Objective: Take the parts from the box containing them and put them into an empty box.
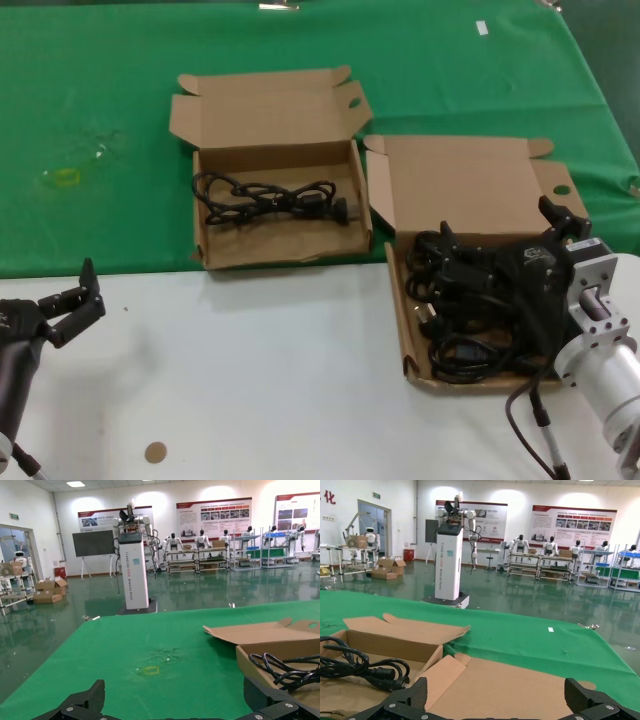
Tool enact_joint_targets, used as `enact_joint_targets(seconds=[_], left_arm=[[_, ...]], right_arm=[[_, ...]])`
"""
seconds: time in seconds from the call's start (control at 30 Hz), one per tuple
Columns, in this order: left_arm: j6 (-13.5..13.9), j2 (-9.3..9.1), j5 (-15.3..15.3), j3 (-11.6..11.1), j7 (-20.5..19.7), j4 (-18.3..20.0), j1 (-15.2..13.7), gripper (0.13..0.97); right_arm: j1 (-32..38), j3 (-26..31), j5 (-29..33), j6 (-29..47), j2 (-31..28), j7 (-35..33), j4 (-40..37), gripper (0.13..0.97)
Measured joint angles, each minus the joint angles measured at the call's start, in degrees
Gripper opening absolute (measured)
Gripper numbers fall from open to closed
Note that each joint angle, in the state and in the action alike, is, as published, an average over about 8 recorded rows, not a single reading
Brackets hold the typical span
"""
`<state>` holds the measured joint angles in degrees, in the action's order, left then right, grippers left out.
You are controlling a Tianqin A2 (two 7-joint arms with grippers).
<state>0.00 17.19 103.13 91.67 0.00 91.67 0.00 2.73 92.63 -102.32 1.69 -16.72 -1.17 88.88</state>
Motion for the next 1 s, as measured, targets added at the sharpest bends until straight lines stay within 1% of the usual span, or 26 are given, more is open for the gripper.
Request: enact_joint_targets(seconds=[1.0], left_arm=[[0.0,0.00,0.0,0.0,0.0,0.0,0.0,0.966]], right_arm=[[0.0,0.0,0.0,0.0,0.0,0.0,0.0,0.966]])
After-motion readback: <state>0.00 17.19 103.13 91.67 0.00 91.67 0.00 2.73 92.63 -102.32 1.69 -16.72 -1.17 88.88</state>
